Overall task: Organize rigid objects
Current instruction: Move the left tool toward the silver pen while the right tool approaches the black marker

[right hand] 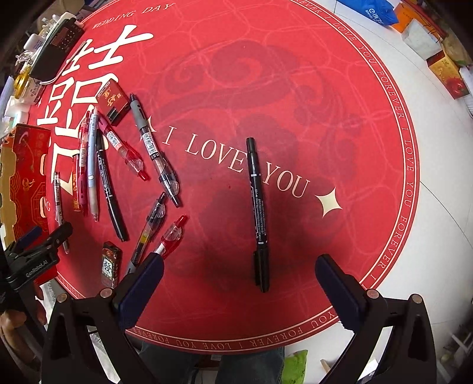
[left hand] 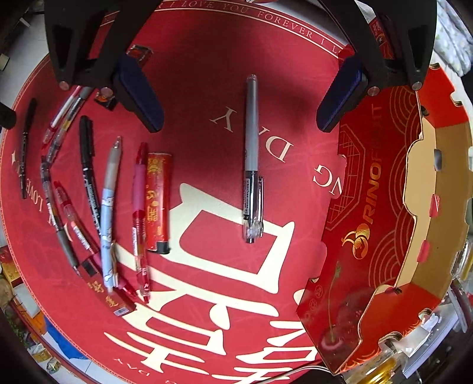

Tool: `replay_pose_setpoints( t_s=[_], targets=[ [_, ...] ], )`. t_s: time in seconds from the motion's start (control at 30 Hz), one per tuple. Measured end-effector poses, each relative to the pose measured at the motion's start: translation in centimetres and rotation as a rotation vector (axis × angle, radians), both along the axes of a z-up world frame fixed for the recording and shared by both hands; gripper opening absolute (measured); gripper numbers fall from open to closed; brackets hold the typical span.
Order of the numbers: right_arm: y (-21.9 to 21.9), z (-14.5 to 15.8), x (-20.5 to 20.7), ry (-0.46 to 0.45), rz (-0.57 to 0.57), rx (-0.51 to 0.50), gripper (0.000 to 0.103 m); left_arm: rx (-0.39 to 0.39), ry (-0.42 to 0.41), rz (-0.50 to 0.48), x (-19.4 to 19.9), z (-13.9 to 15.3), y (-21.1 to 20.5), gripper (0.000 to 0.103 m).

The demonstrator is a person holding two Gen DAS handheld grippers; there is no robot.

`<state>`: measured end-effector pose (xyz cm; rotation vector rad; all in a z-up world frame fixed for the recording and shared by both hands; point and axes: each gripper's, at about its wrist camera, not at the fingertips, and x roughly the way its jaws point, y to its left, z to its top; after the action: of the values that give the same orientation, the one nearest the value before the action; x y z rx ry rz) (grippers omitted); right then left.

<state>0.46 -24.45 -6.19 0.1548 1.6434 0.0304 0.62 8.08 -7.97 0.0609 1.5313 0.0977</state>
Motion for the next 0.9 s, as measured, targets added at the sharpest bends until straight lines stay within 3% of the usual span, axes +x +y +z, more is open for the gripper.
replay_pose_setpoints(
  t_s=[0.43,0.67,0.9],
  targets=[
    [-0.8,-1.3,1.2,0.005,0.003,-0.012,0.103,0.046,-0.007,-0.013,2.2,-1.4,3.7,0.103],
    [-1.4,-2.1,1.3,0.014,0.001,-0.030,0.103,0.059,-0.012,-0.015,3.3,-2.6,1.3,0.103],
    [-1.3,-2.2,1.2,0.015,0.003,-0.035,0.103,0.088,-0.033,-0.034,1.9,-2.2,0.3,0.103]
  ],
)
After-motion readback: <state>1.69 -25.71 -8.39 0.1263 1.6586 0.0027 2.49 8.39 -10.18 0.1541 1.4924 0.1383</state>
